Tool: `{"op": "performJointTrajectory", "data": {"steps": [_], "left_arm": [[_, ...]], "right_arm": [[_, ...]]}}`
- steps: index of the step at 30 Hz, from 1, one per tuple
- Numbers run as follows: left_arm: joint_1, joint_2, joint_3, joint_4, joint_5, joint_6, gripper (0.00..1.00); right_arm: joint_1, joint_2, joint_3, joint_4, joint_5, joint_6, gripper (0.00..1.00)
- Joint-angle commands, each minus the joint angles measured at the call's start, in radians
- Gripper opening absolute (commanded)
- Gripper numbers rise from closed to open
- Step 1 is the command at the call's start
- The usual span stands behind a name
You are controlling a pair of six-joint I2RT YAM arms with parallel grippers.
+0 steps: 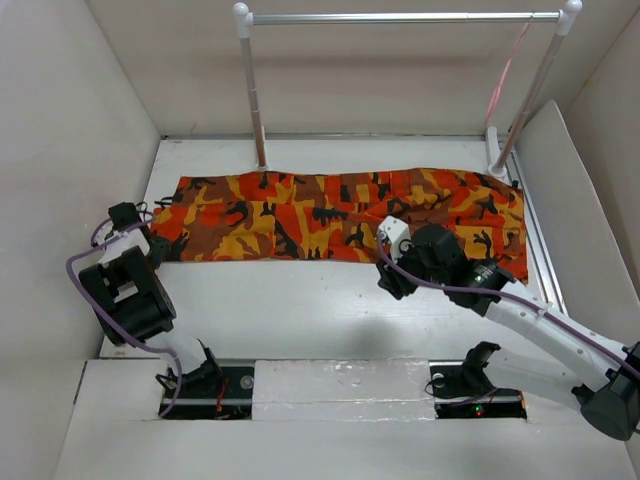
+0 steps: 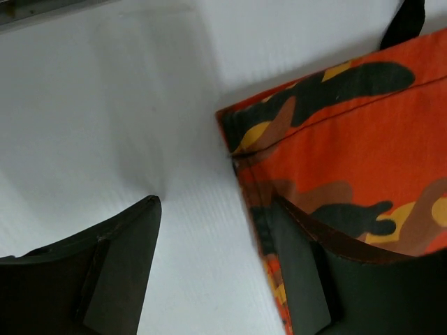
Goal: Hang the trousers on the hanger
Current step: Flatten out the trousers at the center of the board.
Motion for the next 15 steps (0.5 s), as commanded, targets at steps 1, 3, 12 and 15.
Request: {"op": "performJointTrajectory", "data": {"steps": [1, 3, 12, 15], "left_arm": [[0.001, 0.050, 0.047, 0.037, 0.017, 0.007, 0.60], [0.001, 0.069, 0.041, 0.063, 0.028, 0.018, 0.50], [0.001, 0.109, 0.084, 0.071, 0.012, 0.079, 0.30], [0.001, 0.107, 0.073, 0.084, 0.015, 0.078, 0.34]], "right_arm": [[-0.001, -0.021, 0.006, 0.009, -0.005, 0.033, 0.51], [0.008, -0.018, 0.007, 0.006, -0.004, 0.038, 0.51], [0.008, 0.008, 0.015, 0.014, -0.036, 0.048, 0.50], [0.018, 0.016, 0.018, 0.014, -0.024, 0.053, 0.50]]}}
